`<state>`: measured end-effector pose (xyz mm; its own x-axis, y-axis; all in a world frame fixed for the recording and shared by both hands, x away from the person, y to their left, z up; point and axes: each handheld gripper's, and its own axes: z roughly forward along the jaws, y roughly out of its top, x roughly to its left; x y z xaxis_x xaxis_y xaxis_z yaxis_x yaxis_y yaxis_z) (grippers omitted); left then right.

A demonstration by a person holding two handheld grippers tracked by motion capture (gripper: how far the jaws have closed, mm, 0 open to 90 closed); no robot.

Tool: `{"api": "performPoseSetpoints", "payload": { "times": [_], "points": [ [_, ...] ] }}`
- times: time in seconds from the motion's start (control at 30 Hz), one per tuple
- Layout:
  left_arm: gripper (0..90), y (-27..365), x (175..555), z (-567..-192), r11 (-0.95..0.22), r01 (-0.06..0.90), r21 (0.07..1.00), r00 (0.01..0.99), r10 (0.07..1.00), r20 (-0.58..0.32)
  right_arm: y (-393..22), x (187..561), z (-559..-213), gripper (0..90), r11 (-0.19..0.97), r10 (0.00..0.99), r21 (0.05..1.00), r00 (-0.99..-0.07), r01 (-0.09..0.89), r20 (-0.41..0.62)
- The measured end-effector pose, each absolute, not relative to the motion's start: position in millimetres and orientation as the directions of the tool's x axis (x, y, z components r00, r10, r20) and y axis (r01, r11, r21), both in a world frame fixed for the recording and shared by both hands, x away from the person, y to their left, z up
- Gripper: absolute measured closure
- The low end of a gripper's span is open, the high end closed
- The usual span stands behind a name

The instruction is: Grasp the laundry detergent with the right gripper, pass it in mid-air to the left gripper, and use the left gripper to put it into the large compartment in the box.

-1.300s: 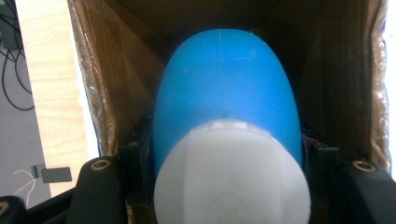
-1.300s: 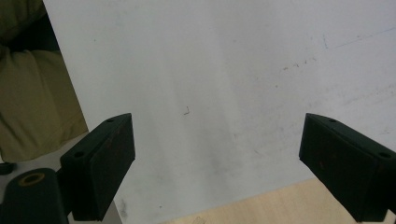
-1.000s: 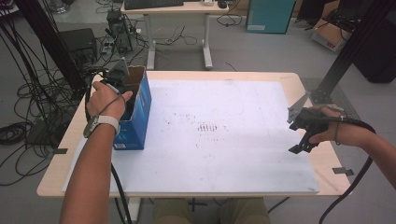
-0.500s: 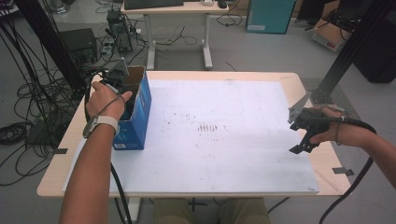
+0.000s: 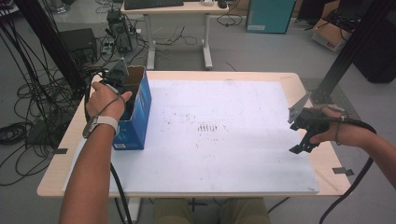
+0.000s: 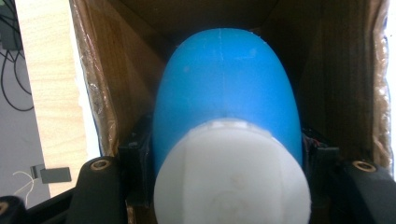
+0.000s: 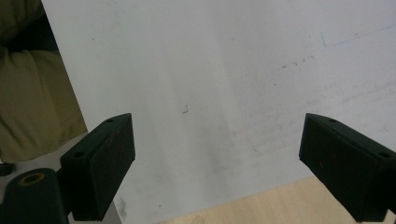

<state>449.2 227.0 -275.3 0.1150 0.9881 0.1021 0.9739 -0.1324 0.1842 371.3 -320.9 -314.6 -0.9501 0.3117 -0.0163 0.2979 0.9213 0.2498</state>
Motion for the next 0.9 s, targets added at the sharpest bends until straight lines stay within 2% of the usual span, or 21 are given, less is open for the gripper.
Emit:
{"api": "performPoseSetpoints", "payload": {
  "times": [0.9],
  "points": [
    [37.0,230.6,451.4,-276.1,-0.117,0.974,0.196,0.103,0.991,0.08,-323.1,370.6,-316.0,10.2,0.922,0.315,0.241,-0.949,0.302,-0.017]
  ]
}}
